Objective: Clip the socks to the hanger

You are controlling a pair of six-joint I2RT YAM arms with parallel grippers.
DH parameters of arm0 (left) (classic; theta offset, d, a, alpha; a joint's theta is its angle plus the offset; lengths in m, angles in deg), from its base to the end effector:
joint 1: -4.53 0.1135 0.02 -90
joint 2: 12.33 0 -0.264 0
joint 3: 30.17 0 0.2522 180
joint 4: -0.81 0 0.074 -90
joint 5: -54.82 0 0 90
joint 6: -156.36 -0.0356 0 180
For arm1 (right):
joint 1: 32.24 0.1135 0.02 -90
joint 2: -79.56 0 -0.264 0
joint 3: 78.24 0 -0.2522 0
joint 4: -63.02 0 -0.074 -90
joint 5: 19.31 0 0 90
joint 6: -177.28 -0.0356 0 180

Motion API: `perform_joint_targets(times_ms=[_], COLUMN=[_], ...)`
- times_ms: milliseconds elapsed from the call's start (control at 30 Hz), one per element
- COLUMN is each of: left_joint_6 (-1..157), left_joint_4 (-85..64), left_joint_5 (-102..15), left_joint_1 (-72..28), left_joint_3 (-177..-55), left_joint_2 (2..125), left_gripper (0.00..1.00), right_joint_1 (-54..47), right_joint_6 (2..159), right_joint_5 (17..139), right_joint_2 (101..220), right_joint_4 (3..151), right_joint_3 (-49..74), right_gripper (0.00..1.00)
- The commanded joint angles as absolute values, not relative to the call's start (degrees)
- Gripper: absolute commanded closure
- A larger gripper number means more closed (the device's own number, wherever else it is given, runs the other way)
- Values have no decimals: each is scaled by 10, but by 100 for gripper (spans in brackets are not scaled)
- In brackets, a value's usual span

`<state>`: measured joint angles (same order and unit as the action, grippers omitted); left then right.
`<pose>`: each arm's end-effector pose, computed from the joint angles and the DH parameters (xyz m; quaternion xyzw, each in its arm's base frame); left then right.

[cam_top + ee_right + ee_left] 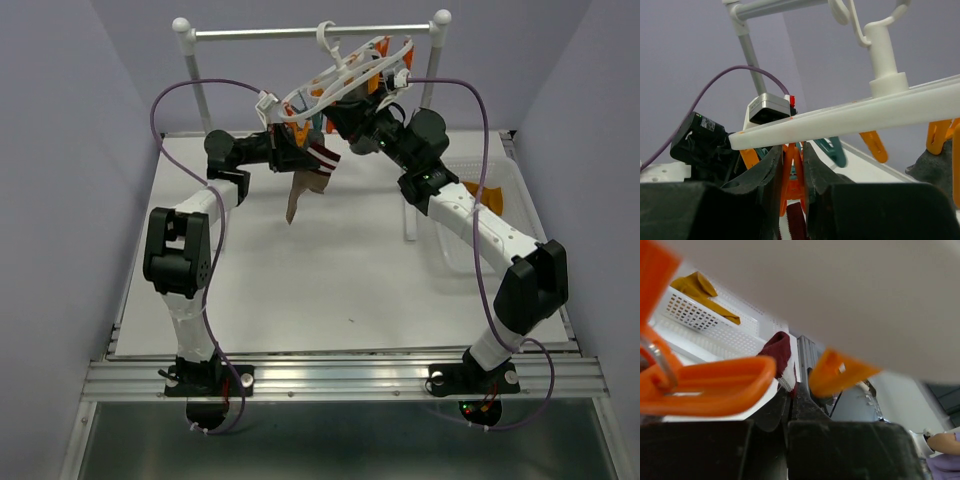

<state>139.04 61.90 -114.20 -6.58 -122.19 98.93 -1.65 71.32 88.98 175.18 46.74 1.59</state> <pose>0.3995 -0.1141 0.3303 0.3379 0.5677 -0.6636 0.3510 0.3369 0.2122 0.4346 -0.2011 0.5392 0.4041 0.7110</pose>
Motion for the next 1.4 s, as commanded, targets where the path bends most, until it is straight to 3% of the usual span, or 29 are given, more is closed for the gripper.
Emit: perform_joint_targets(times_ms=[0, 567, 633, 667, 700, 733, 767, 800, 900, 1167, 1367], left_joint_6=[1432, 1349, 1321, 1239, 1165, 1071, 846, 770, 730, 720, 804], left_joint_4=[1061, 1049, 966, 817, 815, 561, 397, 207, 218, 231, 401], left_joint_5=[-1144, -1128, -1116, -1094, -1073, -1039, -920, -863, -904, -862, -883], left_joint_1=[-67, -57, -51, -50, -50, -50, -64, -79, -92, -108, -113], left_joint_3=[-1227, -1109, -1105, -1098, -1098, -1099, -1113, -1138, -1102, -1006, -914], left_joint_2=[947, 815, 799, 778, 760, 740, 695, 676, 624, 553, 570], left_gripper=[100, 100, 100, 100, 100, 100, 100, 100, 100, 100, 100], right_joint_1=[-15, -20, -20, -20, -20, -20, -20, -20, -20, -20, -20], right_joint_6=[687, 684, 688, 690, 692, 692, 694, 694, 692, 689, 691], right_joint_5=[953, 933, 927, 924, 922, 920, 914, 913, 907, 920, 969], right_joint_2=[1738, 1763, 1762, 1762, 1761, 1759, 1757, 1756, 1755, 1755, 1744], right_joint_4=[445, 448, 450, 451, 452, 452, 453, 453, 453, 450, 450], right_joint_3=[18, -6, -5, -3, -2, -1, 0, 3, 3, 4, 10], right_gripper=[99, 99, 99, 99, 99, 99, 99, 99, 99, 99, 99])
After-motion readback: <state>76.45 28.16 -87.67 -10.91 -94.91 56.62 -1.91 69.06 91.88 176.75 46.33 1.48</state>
